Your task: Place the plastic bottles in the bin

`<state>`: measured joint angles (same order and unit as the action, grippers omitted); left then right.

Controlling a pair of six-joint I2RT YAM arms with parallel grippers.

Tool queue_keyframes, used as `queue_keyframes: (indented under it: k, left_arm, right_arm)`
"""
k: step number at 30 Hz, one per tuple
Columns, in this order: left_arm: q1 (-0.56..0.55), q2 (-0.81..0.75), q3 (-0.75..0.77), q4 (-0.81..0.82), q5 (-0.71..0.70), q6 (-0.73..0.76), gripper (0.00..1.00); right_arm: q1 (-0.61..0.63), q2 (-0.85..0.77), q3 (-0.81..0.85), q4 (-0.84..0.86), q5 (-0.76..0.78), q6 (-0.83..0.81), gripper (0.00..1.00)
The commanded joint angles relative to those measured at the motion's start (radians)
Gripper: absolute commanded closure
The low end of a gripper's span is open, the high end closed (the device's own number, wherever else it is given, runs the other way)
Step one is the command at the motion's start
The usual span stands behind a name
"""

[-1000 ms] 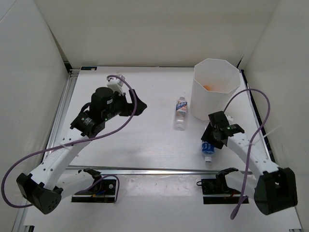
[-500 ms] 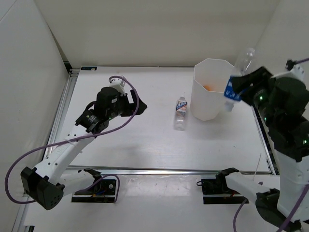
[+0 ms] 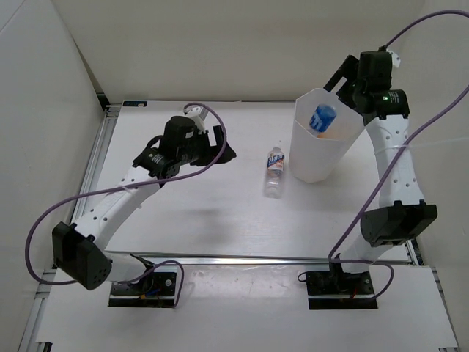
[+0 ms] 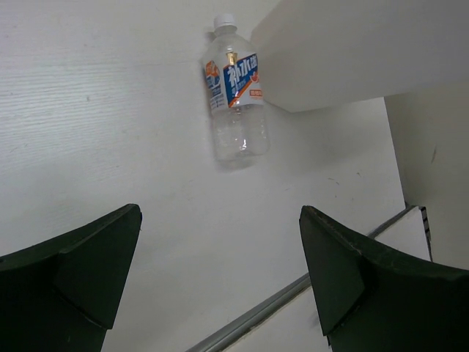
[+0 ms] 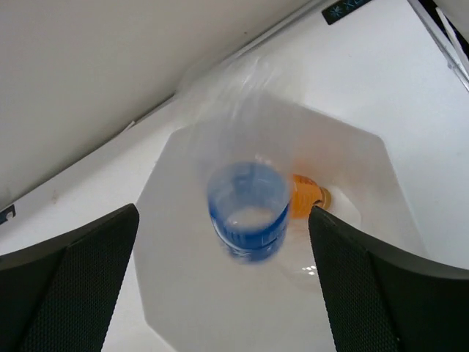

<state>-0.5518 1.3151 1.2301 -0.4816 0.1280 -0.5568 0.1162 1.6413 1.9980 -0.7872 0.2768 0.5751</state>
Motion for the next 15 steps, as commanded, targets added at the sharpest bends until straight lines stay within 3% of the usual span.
queue_keyframes:
  k: [1, 5, 10, 15]
  left_arm:
    - [0.003, 0.058, 0.066, 0.006, 0.091, -0.005, 0.0]
    - [-0.029, 0.223, 0.155, 0.006, 0.2, 0.037, 0.0]
    - [-0.138, 0.444, 0.311, 0.006, 0.033, 0.084, 0.0]
    - [-0.158, 0.622, 0.43, 0.006, 0.12, 0.075, 0.0]
  right_arm:
    - [-0.01, -0.162, -0.001, 0.037, -0.033, 0.012, 0.0]
    - [-0.01, -0.291, -0.08, 0.046, -0.053, 0.013, 0.0]
    - [-0.01, -0.431, -0.122, 0.046, -0.083, 0.003, 0.0]
    - [-0.01, -0.477, -0.113, 0.017, -0.103, -0.008, 0.0]
